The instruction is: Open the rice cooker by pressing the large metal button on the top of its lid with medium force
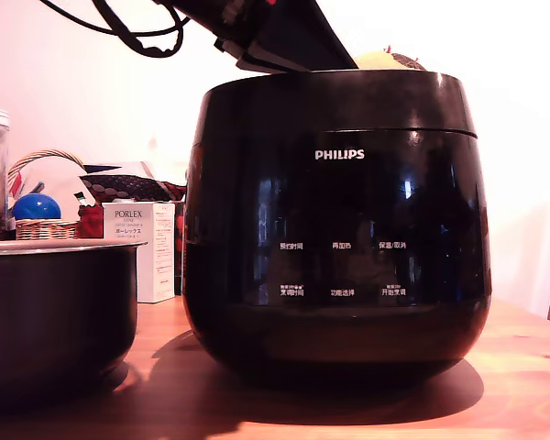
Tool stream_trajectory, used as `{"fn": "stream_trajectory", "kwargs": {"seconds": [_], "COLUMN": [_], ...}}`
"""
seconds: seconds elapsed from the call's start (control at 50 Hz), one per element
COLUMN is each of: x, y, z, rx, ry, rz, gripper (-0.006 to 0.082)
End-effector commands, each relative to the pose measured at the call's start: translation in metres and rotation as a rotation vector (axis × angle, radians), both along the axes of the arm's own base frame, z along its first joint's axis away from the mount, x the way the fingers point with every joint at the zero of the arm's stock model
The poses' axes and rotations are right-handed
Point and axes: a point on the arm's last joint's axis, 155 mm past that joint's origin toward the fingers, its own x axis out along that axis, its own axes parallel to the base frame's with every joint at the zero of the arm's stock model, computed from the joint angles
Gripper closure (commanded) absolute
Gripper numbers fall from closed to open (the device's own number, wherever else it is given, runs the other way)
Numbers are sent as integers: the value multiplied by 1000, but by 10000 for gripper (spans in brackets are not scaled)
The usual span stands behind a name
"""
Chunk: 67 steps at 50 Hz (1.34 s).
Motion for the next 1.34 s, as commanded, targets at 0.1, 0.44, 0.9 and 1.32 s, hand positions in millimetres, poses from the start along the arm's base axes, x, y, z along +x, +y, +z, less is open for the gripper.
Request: {"fn": "stream_trajectory", "kwargs": {"seconds": [0.1, 0.44, 0.9, 1.32], "x": [13, 44, 68, 70], "y": [16, 43, 132, 168], "z": [-31, 43, 116, 129], "rx": [-23, -190, -296, -300], "ry": [140, -23, -194, -220], "rz": [151, 358, 663, 750], "gripper": [789, 789, 789, 789]}}
